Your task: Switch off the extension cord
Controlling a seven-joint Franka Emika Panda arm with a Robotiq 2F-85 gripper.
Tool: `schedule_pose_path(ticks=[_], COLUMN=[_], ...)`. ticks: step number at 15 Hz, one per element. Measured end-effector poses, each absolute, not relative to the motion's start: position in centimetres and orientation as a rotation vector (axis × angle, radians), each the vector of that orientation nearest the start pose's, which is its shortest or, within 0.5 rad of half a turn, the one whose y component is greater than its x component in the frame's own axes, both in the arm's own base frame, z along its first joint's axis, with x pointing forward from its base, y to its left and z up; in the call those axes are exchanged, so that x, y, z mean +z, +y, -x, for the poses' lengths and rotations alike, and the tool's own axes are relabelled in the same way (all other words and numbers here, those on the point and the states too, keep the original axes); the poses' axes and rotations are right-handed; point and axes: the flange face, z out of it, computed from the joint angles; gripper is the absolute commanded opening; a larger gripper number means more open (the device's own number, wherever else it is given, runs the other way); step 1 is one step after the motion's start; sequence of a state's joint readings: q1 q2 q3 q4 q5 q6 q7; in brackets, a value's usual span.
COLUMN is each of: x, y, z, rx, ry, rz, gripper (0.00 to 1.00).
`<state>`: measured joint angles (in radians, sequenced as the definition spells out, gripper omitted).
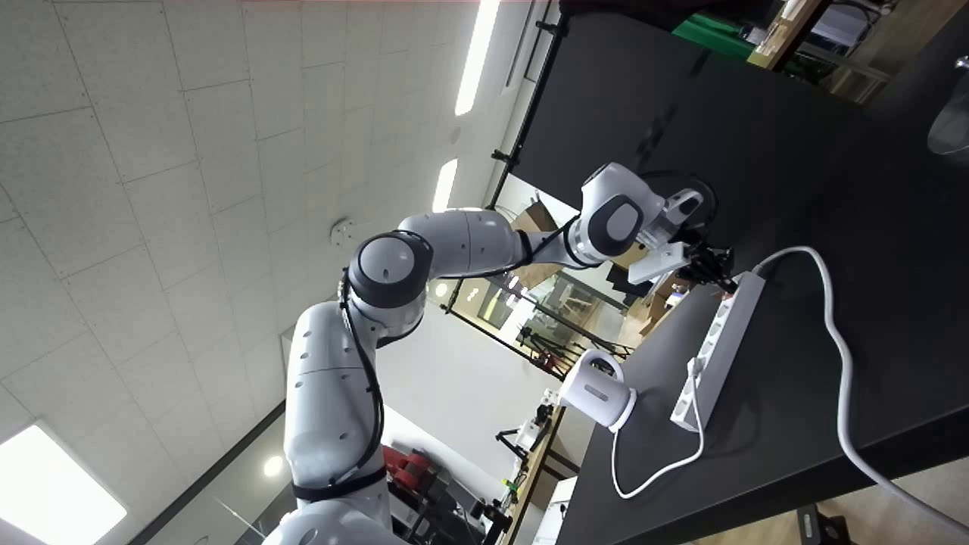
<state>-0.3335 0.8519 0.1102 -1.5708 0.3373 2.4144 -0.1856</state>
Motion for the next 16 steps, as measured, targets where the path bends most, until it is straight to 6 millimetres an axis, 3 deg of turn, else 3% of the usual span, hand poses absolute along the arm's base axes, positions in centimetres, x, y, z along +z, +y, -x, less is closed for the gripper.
schedule_pose_path(ticks=[7,16], x=[13.6,14.2], y=[-17.4,-16.0], z=[-68.2,-69.2], rx=[-0.027,-0.043], ry=[0.482,0.38], rz=[2.758,2.882], gripper=[0.0,0.0])
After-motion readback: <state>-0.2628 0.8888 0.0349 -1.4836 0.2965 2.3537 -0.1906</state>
